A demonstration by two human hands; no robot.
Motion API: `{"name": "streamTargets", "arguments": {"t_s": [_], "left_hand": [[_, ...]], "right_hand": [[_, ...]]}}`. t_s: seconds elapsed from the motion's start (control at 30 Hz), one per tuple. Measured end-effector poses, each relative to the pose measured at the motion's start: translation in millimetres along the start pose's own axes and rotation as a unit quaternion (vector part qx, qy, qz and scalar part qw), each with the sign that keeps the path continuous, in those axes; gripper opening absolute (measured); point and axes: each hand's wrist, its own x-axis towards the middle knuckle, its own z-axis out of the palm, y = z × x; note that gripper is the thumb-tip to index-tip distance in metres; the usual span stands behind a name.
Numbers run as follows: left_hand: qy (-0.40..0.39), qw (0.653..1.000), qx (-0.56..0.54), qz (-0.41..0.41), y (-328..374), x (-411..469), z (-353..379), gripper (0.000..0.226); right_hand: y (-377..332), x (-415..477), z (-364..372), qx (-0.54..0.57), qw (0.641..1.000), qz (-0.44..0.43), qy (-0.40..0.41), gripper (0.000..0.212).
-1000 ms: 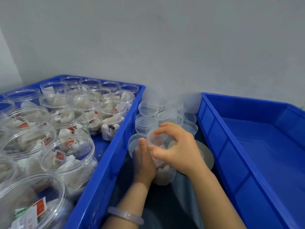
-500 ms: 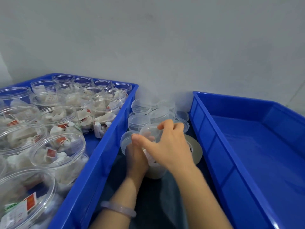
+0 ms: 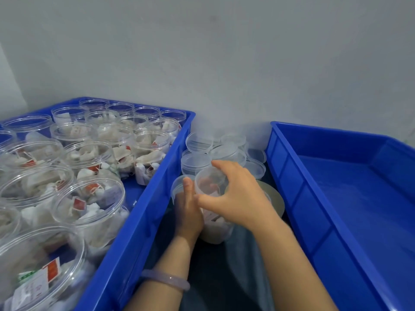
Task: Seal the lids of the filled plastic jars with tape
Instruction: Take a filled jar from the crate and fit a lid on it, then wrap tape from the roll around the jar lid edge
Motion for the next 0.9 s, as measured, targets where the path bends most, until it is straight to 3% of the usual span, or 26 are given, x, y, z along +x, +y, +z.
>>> {"name": "streamTargets", "arguments": {"t_s": [0.1, 0.2, 0.27, 0.33, 0.4, 0.43, 0.5, 0.57, 0.6, 0.7, 0.77, 0.83, 0.9], "left_hand": [[-0.002, 1.000, 0.000, -0.003, 4.6, -2.5, 0.5, 0.062], [0.065, 0.994, 0.072, 0.040, 8.4, -4.4, 7.8, 0.046], [0.069, 0.991, 0.109, 0.042, 7.5, -4.0, 9.6, 0.047], [0.094, 0.986, 0.121, 0.069, 9.5, -5.9, 7.9, 0.042], [0.134, 0.983, 0.103, 0.069, 10.1, -8.1, 6.6, 0.050], [0.160, 0.979, 0.106, 0.065, 9.0, -7.6, 5.9, 0.051], [0.213, 0.969, 0.112, 0.047, 8.2, -5.3, 4.5, 0.047], [0.242, 0.963, 0.112, 0.034, 9.0, -0.7, 1.6, 0.044], [0.247, 0.962, 0.109, 0.029, 9.6, 2.1, 0.8, 0.043], [0.241, 0.962, 0.125, 0.039, 9.5, 1.9, 0.8, 0.042], [0.227, 0.955, 0.162, 0.097, 14.4, -5.7, 2.2, 0.041], [0.198, 0.929, 0.221, 0.219, 25.4, -19.2, 5.2, 0.037], [0.145, 0.875, 0.295, 0.356, 31.3, -32.7, 8.4, 0.023]], "right_hand": [[3.6, 1.2, -2.8, 0.008, 1.000, -0.023, -0.007, 0.080], [-2.9, -2.4, 15.0, 0.031, 0.993, 0.009, 0.117, 0.074], [-5.4, -4.4, 23.7, 0.016, 0.988, 0.015, 0.155, 0.078], [2.7, 0.0, 16.3, 0.120, 0.987, 0.025, 0.102, 0.074], [16.5, 2.7, 1.4, 0.283, 0.954, 0.076, 0.062, 0.052], [29.5, 3.4, -2.9, 0.292, 0.947, 0.113, 0.067, 0.043], [56.9, -0.8, -3.3, 0.079, 0.977, 0.196, -0.007, 0.042], [77.2, -12.9, 9.8, -0.136, 0.958, 0.216, -0.132, 0.051], [83.1, -17.3, 18.8, -0.188, 0.948, 0.208, -0.149, 0.055], [79.9, -26.5, 27.6, -0.191, 0.966, 0.169, -0.038, 0.044], [72.7, -33.2, 21.6, -0.081, 0.982, 0.160, 0.065, 0.038], [59.4, -42.1, 13.6, 0.086, 0.967, 0.162, 0.176, 0.036], [49.7, -49.0, 8.4, 0.187, 0.937, 0.144, 0.258, 0.041]]}}
